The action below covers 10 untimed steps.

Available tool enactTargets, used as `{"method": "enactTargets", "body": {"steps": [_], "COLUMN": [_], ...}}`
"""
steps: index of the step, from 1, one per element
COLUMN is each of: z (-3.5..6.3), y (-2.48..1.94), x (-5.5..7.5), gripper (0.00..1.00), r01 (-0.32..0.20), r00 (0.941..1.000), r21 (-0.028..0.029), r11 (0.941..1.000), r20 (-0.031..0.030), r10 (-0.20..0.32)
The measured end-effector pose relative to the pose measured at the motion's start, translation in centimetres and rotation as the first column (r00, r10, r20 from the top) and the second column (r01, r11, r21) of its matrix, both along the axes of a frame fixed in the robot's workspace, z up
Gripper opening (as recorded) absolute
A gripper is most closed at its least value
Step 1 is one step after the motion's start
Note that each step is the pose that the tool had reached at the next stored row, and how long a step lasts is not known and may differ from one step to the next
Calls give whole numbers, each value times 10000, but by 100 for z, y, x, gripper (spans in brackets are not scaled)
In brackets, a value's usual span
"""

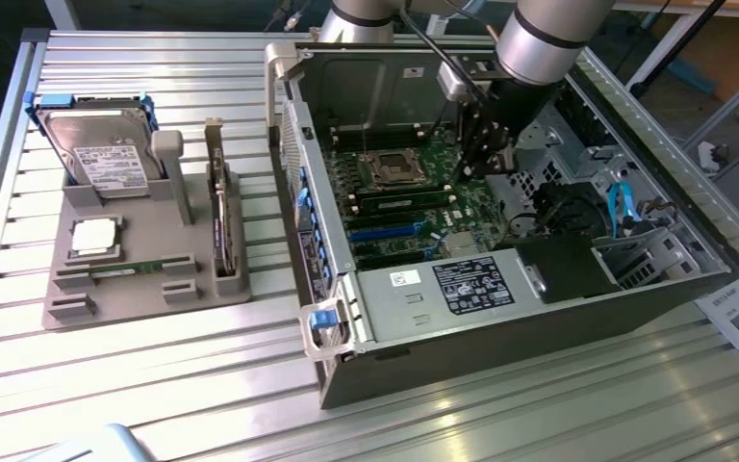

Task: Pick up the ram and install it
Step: 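Press down the ram until it locks into place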

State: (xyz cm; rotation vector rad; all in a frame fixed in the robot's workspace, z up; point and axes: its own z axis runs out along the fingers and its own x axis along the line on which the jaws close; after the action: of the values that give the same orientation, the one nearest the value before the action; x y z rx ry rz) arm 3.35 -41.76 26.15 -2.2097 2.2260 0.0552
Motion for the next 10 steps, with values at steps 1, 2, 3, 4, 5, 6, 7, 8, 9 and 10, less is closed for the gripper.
{"method": "enactTargets", "body": {"steps": [1,2,3,4,5,6,7,8,9,10], "z": [-19,-38,-54,-64,-79,-91,-106,-117,-130,-147], "y": [1,1,1,1,2,2,2,3,3,3], "x": [0,0,0,0,0,0,0,0,0,0], "gripper": [10,10,10,10,10,10,10,10,10,10], "r01": [0,0,0,0,0,0,0,0,0,0], "r00": [10000,10000,10000,10000,10000,10000,10000,10000,10000,10000], "r21": [0,0,0,0,0,0,0,1,1,1], "r11": [10000,10000,10000,10000,10000,10000,10000,10000,10000,10000], "r20": [3,7,9,11,13,15,16,18,22,27], "r10": [0,0,0,0,0,0,0,0,0,0]}}
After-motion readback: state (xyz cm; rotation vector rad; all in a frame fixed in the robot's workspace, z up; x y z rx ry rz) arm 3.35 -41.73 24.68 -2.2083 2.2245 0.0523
